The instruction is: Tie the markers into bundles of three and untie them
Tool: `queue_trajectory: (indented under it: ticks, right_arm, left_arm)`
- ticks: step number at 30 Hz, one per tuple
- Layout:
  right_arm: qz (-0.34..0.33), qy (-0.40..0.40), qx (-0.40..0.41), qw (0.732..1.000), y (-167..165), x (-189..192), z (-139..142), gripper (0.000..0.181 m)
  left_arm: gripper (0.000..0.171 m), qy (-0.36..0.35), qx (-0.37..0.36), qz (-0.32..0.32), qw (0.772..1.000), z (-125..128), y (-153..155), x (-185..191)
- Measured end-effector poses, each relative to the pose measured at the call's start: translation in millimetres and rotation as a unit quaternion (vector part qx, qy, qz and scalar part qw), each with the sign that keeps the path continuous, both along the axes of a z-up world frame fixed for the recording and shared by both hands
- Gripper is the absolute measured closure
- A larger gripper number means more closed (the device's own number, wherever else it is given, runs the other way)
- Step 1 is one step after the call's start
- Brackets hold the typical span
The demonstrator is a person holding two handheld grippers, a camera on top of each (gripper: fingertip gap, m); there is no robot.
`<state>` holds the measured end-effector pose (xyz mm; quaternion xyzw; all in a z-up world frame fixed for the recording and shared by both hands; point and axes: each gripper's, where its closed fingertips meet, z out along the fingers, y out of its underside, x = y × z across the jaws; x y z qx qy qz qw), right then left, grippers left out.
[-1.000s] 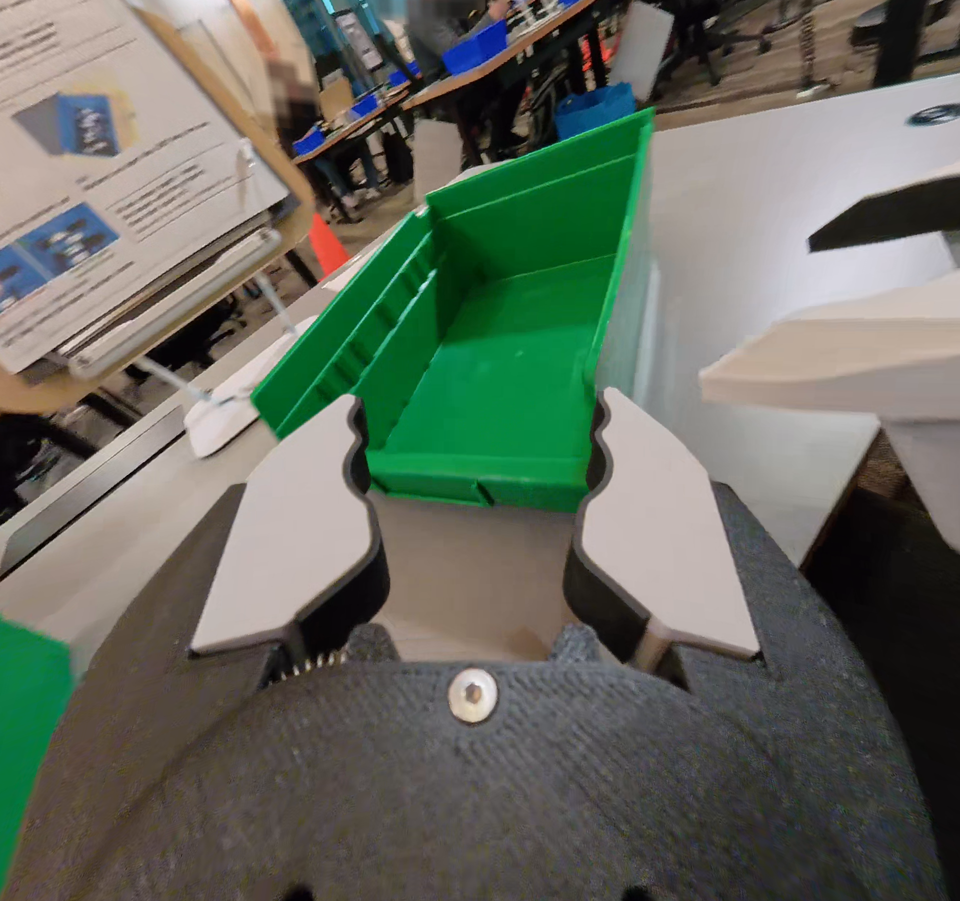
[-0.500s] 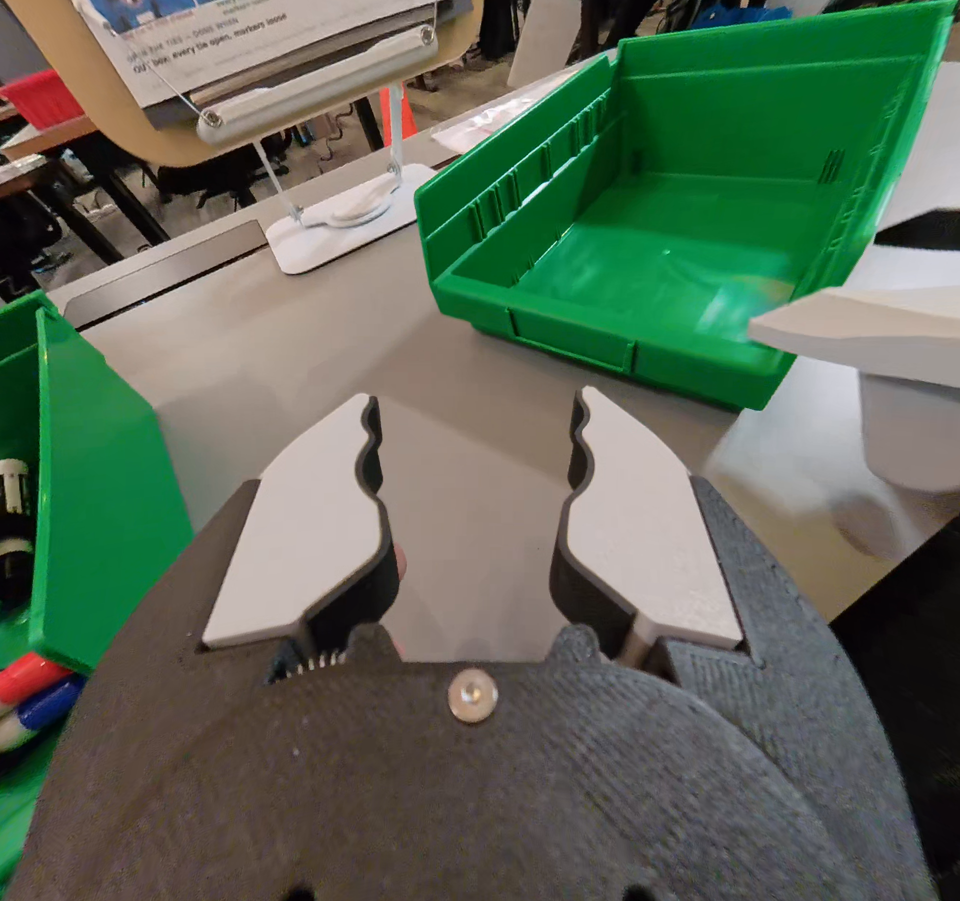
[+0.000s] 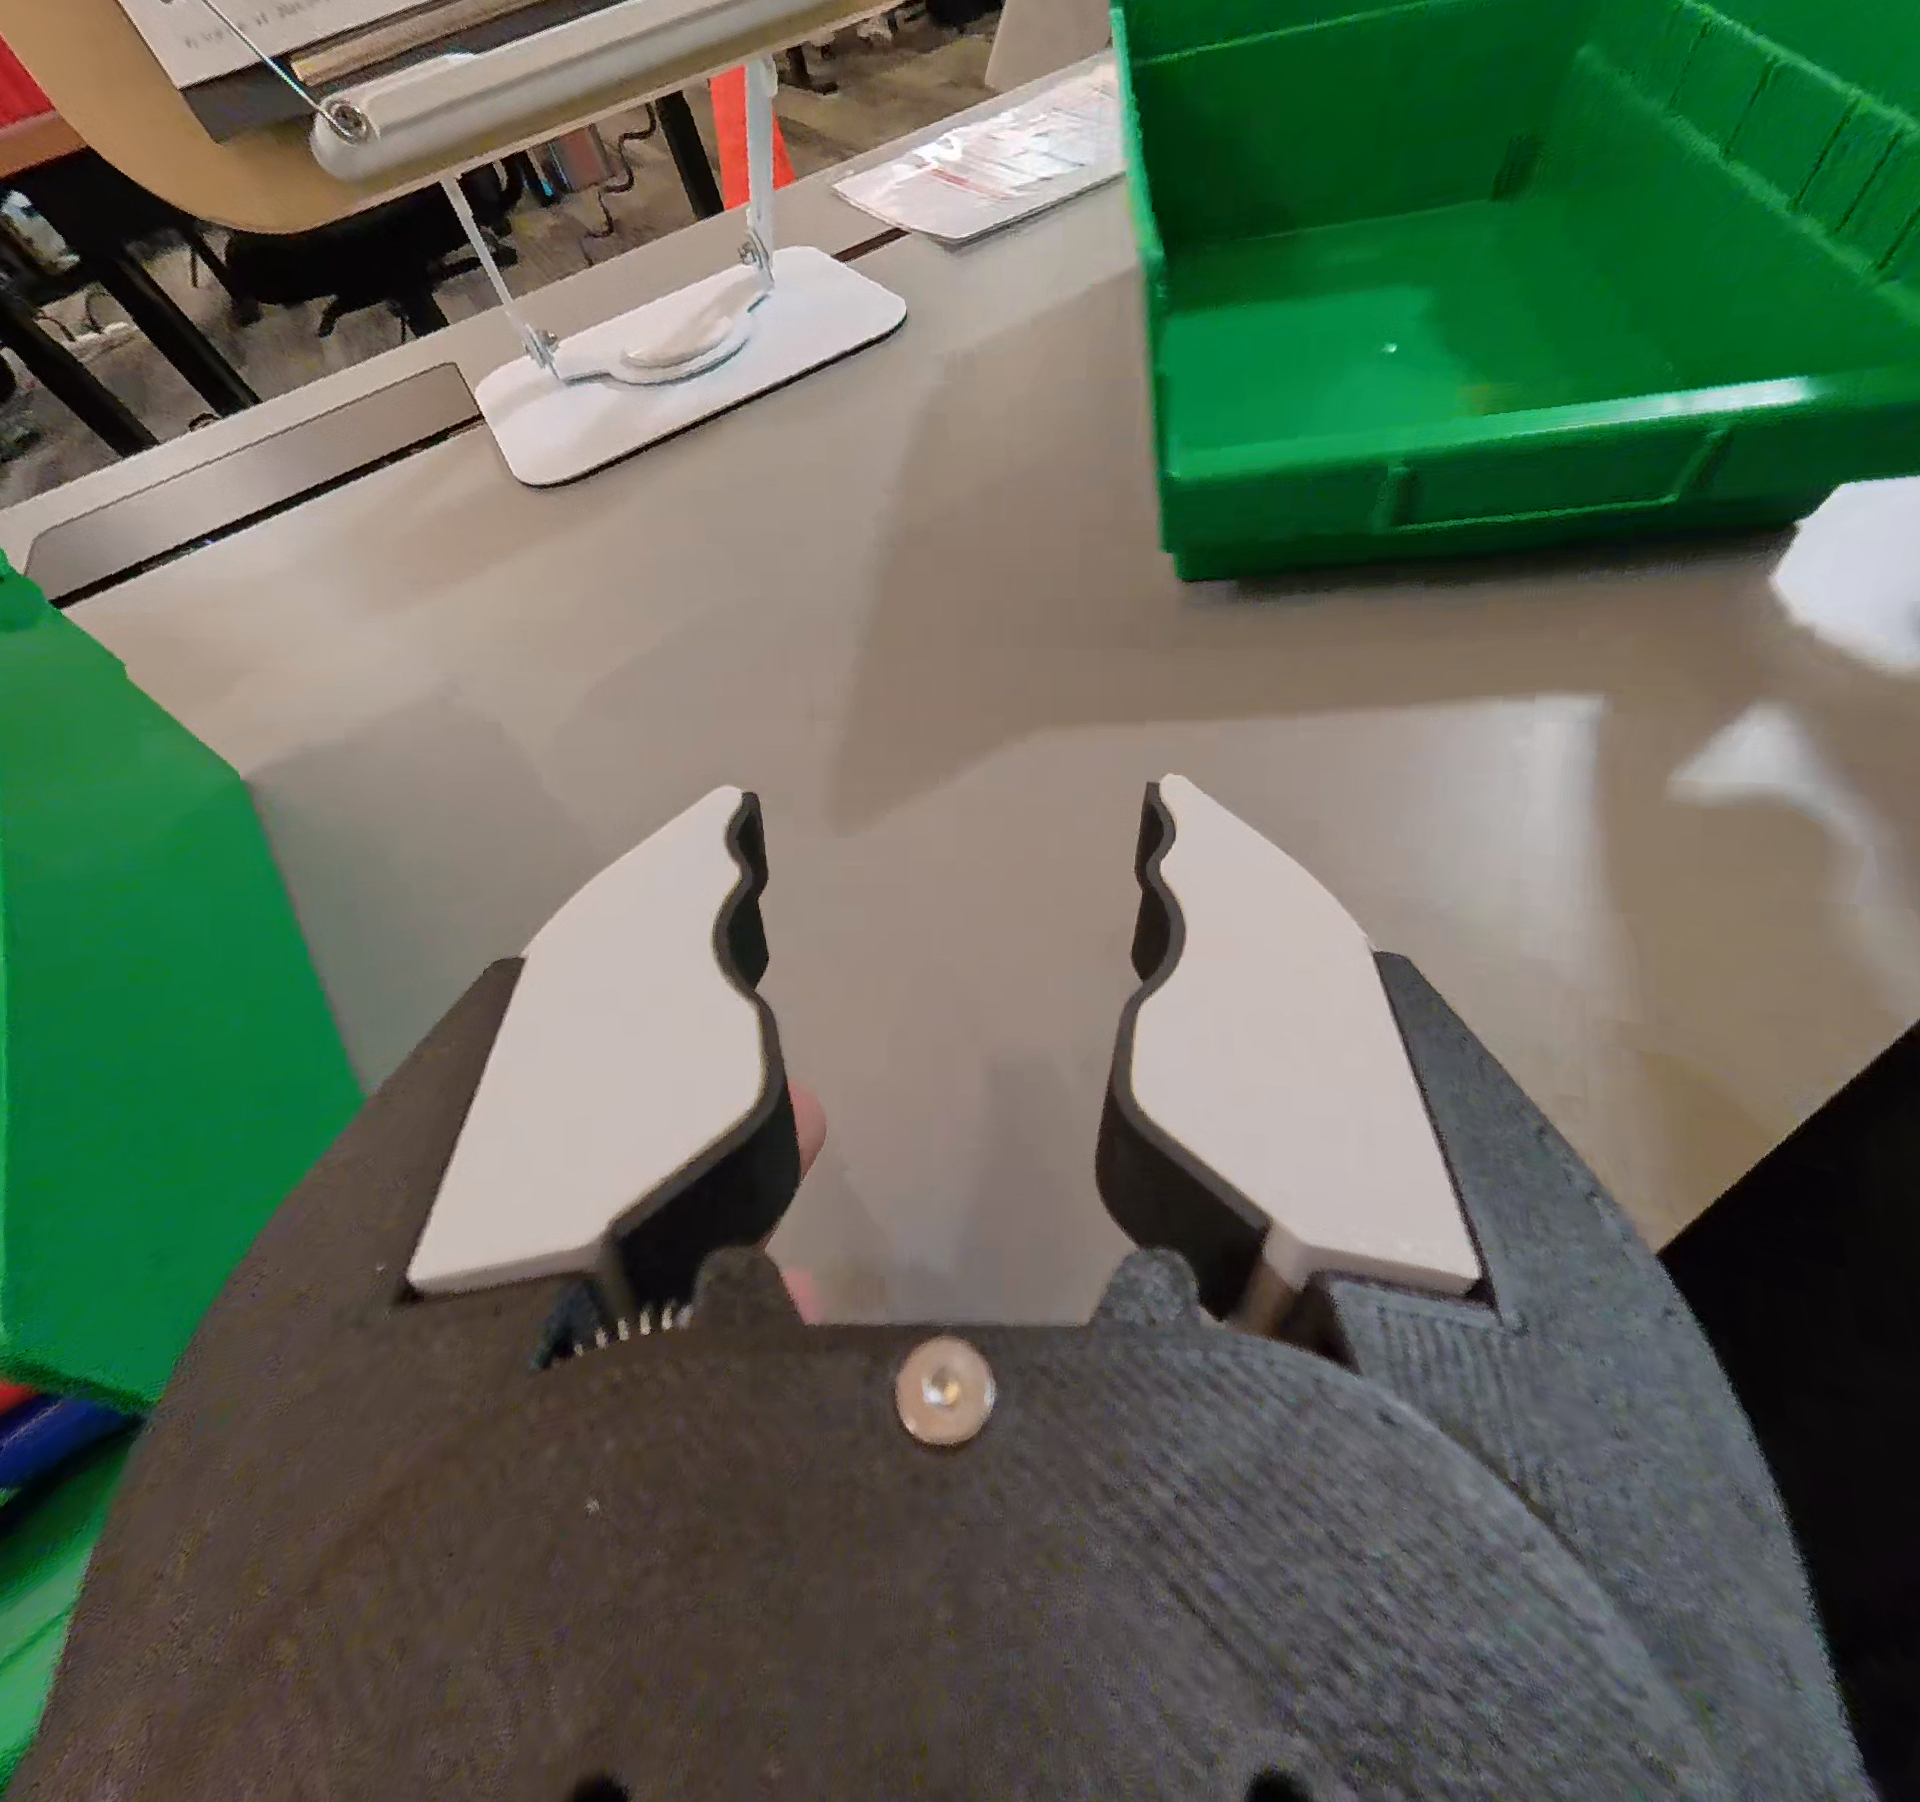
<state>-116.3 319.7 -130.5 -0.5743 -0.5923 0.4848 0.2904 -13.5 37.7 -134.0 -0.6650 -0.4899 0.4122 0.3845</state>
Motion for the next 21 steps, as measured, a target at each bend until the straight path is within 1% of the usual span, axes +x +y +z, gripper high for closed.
queue_trajectory:
  ticks: [2, 4, 5, 6, 8, 9, 12, 14, 16, 19, 21]
  right_arm:
    - [0.017, -0.013, 0.012, 1.0, 23, -11, -4, 0.151]
    - [0.044, -0.021, 0.019, 0.999, 40, -19, -6, 0.166]
    - [0.041, -0.021, 0.03, 0.999, 52, -23, -6, 0.174]
    - [0.032, -0.018, 0.06, 0.998, 66, -28, -6, 0.176]
    - [0.013, -0.01, 0.131, 0.991, 96, -37, -6, 0.177]
    - [0.008, -0.008, 0.146, 0.989, 108, -40, -5, 0.175]
    - [0.011, -0.016, 0.121, 0.992, 132, -46, -6, 0.174]
    - [0.005, -0.017, 0.137, 0.99, 152, -49, -6, 0.172]
    - [0.015, -0.01, 0.15, 0.989, 169, -52, -6, 0.171]
    - [-0.003, -0.004, 0.134, 0.991, 193, -58, -5, 0.17]
    - [-0.02, 0.004, 0.11, 0.994, 201, -61, -5, 0.169]
  left_arm:
    - [0.102, -0.002, 0.006, -0.007, 1.0, 0, 2, -3]
    - [0.103, -0.006, 0.012, -0.013, 1.0, -2, 5, -7]
    - [0.103, -0.008, 0.015, -0.015, 1.0, -3, 6, -8]
    - [0.103, -0.011, 0.017, -0.018, 1.0, -4, 7, -9]
    - [0.103, -0.013, 0.016, -0.021, 1.0, -6, 8, -10]
    - [0.103, -0.013, 0.014, -0.022, 1.0, -6, 8, -10]
    - [0.103, -0.009, 0.006, -0.018, 1.0, -5, 4, -11]
    - [0.104, -0.009, 0.005, -0.013, 1.0, -4, 0, -11]
    - [0.104, -0.011, 0.009, -0.008, 1.0, -5, -3, -11]
    - [0.104, -0.009, 0.018, -0.002, 1.0, -4, -8, -12]
    - [0.104, -0.011, 0.023, -0.001, 1.0, -4, -9, -13]
